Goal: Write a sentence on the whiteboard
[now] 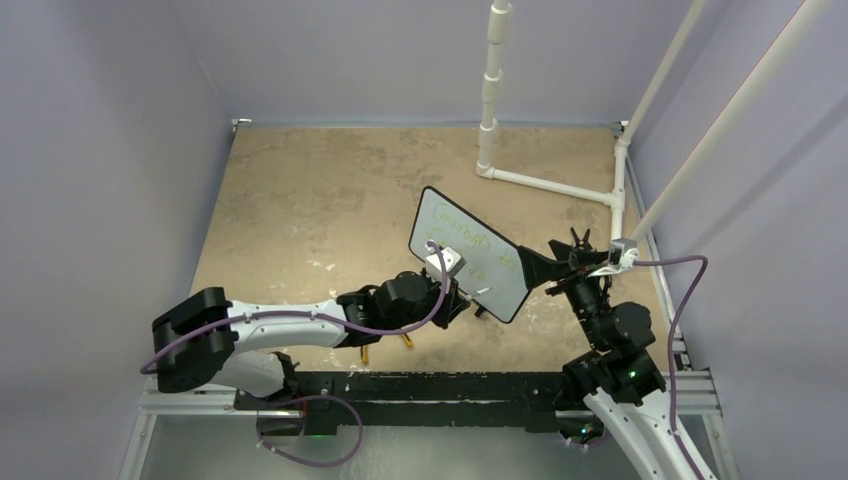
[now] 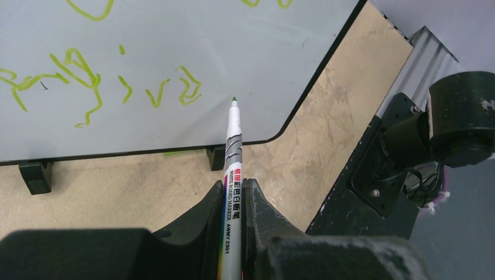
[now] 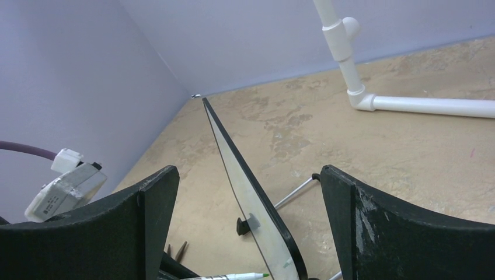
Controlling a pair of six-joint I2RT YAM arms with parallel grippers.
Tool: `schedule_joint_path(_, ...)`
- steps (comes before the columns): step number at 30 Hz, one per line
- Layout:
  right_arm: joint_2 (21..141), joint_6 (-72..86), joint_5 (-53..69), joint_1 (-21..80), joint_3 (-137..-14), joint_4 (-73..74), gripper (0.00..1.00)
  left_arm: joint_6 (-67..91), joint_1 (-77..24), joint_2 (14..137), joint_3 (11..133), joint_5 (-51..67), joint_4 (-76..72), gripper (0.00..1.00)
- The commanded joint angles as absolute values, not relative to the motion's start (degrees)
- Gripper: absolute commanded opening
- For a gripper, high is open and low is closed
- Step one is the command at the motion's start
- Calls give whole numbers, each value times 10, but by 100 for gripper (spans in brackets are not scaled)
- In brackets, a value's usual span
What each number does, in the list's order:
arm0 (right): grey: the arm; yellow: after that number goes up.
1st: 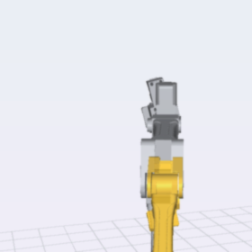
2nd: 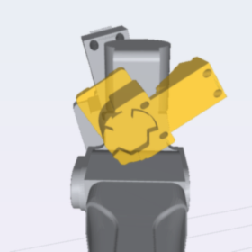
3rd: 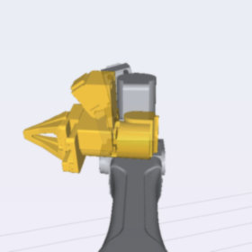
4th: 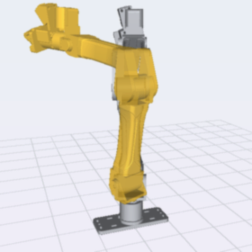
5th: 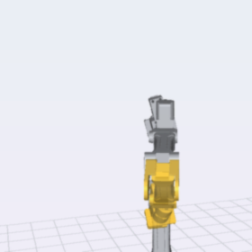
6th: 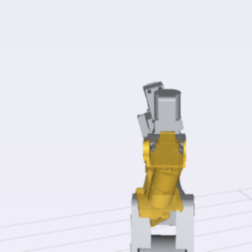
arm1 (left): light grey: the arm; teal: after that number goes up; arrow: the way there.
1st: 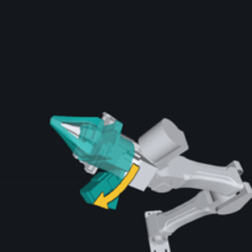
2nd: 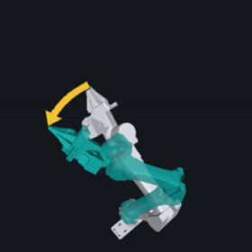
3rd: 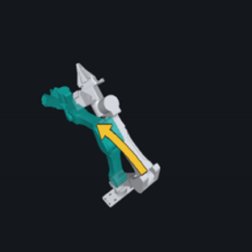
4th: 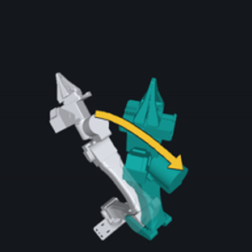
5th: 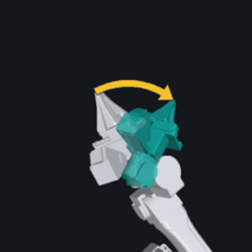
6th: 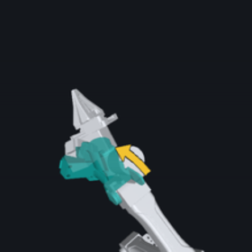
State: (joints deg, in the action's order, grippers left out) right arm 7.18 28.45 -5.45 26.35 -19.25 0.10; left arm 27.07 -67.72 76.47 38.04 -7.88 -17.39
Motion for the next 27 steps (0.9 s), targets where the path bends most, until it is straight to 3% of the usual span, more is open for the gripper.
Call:
schedule_joint_path(1,67,280,-65,265,-200,-1,94,284,-687,794,406,-125,-246,0)
schedule_joint_path(27,39,290,-85,266,-194,16,95,305,-687,818,415,-139,-250,0)
